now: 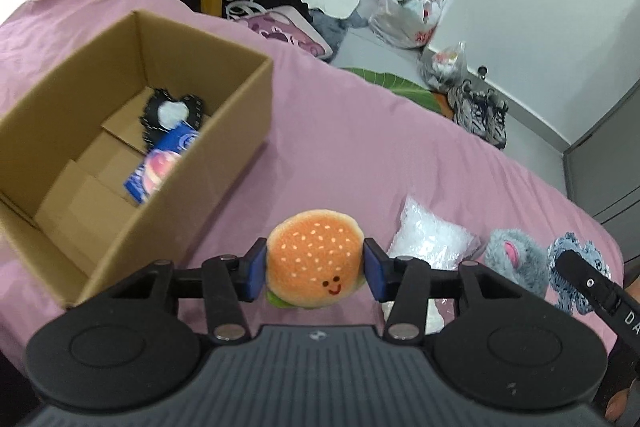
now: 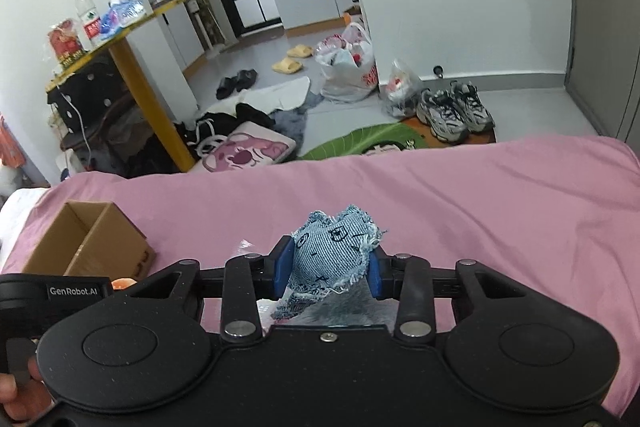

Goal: Organize soft objects

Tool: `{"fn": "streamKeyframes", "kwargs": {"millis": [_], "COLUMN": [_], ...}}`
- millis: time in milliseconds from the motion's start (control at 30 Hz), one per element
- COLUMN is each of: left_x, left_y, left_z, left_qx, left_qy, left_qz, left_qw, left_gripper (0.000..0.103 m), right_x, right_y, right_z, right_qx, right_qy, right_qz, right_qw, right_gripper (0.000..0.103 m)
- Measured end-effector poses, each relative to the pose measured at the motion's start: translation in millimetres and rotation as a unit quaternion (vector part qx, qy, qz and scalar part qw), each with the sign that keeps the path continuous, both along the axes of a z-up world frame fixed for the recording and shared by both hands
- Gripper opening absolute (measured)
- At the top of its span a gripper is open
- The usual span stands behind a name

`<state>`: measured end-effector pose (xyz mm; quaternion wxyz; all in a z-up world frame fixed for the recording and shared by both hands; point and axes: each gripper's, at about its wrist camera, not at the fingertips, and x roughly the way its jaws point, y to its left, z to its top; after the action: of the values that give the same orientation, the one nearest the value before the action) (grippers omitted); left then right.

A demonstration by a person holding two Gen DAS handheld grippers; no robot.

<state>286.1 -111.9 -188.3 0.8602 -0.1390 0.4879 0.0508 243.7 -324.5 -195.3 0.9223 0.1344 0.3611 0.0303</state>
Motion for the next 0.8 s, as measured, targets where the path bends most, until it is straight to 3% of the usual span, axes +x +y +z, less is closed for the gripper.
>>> {"fn": "streamKeyframes", "kwargs": {"millis": [800], "left_x": [-28], "left_y": [54], "left_z": [66], "left_qx": [-0.004], "left_qy": [-0.061], "left_qz": [0.007], "left_qw": [0.9981], "left_gripper": [0.049], "right_x": [-36], "right_y": [48], "right_z": [59], "right_qx": [0.037], "right_qy": [-0.055], "right_qz": [-0.009], "right_qw": [0.998], "right_gripper": [0.037]}}
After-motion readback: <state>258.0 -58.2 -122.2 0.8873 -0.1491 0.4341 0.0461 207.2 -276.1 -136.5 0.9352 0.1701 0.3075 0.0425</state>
